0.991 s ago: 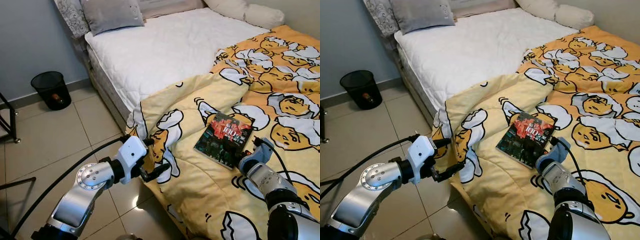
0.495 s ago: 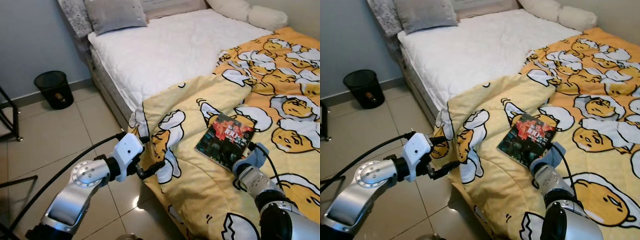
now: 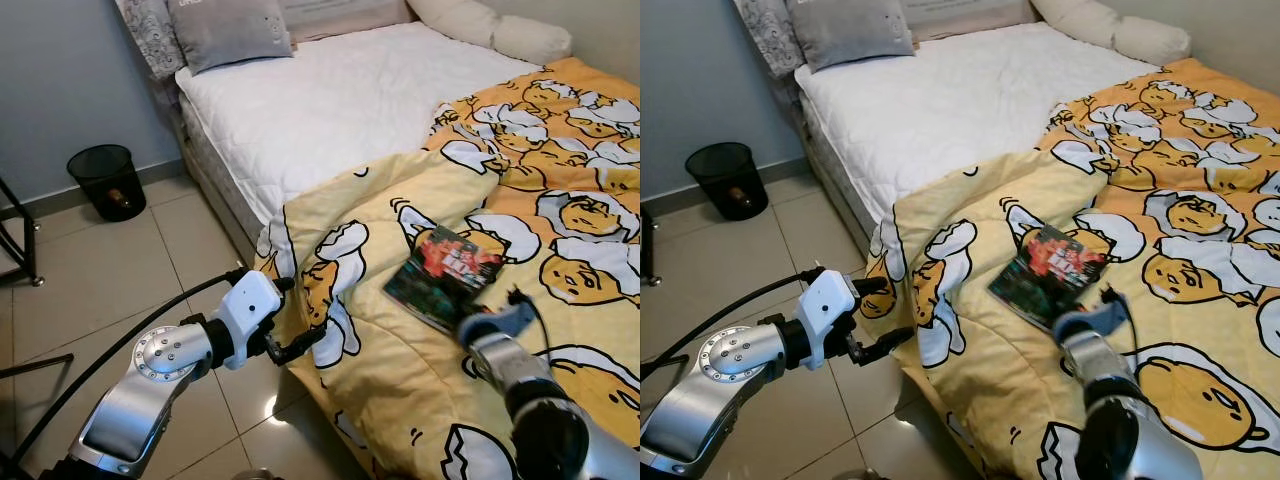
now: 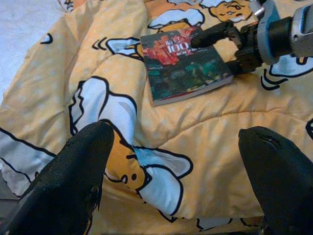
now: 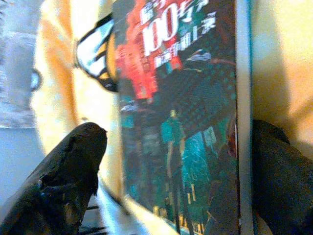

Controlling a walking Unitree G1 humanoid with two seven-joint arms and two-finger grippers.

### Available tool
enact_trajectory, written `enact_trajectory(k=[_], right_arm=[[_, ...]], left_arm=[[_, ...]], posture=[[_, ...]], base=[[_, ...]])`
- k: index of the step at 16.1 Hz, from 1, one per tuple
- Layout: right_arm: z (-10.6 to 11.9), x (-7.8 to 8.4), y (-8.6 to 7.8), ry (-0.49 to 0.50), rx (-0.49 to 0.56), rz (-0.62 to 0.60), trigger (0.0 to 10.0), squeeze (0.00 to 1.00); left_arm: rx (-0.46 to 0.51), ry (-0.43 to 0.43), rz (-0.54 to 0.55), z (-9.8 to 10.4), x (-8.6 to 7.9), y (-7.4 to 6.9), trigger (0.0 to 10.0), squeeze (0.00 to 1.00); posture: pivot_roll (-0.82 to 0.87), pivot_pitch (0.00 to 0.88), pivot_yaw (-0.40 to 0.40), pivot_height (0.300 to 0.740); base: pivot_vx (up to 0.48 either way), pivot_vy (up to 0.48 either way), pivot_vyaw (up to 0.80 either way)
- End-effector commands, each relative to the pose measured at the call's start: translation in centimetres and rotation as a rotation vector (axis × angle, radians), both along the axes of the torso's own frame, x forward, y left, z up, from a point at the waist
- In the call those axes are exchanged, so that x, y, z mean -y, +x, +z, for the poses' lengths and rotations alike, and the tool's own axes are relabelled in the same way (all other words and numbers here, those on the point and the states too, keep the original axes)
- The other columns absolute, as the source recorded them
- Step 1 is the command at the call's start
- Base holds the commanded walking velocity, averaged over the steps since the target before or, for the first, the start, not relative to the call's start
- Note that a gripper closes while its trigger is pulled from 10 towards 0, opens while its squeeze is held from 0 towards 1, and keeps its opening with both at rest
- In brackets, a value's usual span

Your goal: Clean up the room

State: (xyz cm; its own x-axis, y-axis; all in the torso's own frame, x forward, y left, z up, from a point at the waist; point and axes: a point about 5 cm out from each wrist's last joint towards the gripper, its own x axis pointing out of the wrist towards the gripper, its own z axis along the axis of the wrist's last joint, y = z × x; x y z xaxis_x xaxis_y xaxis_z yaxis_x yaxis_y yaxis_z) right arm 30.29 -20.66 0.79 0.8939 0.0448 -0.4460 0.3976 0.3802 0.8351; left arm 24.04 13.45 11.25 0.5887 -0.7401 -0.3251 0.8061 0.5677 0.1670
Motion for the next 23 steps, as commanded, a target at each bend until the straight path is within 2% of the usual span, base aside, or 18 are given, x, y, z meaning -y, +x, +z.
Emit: enact_trajectory(k=[1,3,4,6,7,8,9,13,23], right_arm=[[1.0,-0.2,0.9,0.044,0.058,-0.009,10.0,0.0],[1.8,-0.5,1.6,0.064,0.096,-0.005,8.0,0.0],[1.9,-0.6,1.7,0.07,0.099,-0.005,4.8,0.0],[1.6,-1.4,1.7,0.081,0.074,-0.023,2.4,0.0],[1.3,-1.8,1.6,0.083,0.053,-0.034,0.9,0.0],[1.2,-1.9,1.6,0.084,0.047,-0.037,0.9,0.0],[1.0,-2.2,1.5,0.091,0.032,-0.045,0.0,0.0],[1.1,-3.3,1.8,0.099,0.025,-0.035,0.0,0.0],[0.9,-3.9,1.8,0.097,-0.024,-0.105,0.0,0.0]], left_arm=[[0.005,-0.006,0.004,0.3,0.0,0.1,10.0,0.95],[0.014,-0.009,0.005,0.4,0.0,0.4,10.0,0.95],[0.016,-0.009,0.007,0.5,0.0,0.5,10.0,0.95],[0.02,-0.005,0.014,0.6,-0.2,0.6,10.0,0.95],[0.019,-0.002,0.015,0.6,-0.3,0.5,10.0,0.95],[0.018,-0.001,0.016,0.6,-0.4,0.5,10.0,0.95],[0.017,0.001,0.017,0.7,-0.5,0.4,10.0,0.95],[0.014,0.007,0.019,0.8,-0.6,0.5,10.0,0.95],[0.006,0.008,0.044,1.3,-1.3,0.1,10.0,0.95]], posture=[[0.12,0.0,0.012,0.74],[0.12,0.0,0.011,0.74],[0.12,0.0,0.01,0.74],[0.14,0.0,0.011,0.74],[0.14,0.0,0.014,0.74],[0.14,0.0,0.016,0.74],[0.15,0.0,0.016,0.74],[0.16,0.0,0.017,0.74],[0.21,0.0,0.012,0.74]], base=[[0.0,0.0,0.0],[0.0,0.0,0.0],[0.0,0.0,0.0],[0.0,0.0,0.0],[0.0,0.0,0.0],[0.0,0.0,0.0],[0.0,0.0,0.0],[0.0,0.0,0.0],[0.0,0.0,0.0]])
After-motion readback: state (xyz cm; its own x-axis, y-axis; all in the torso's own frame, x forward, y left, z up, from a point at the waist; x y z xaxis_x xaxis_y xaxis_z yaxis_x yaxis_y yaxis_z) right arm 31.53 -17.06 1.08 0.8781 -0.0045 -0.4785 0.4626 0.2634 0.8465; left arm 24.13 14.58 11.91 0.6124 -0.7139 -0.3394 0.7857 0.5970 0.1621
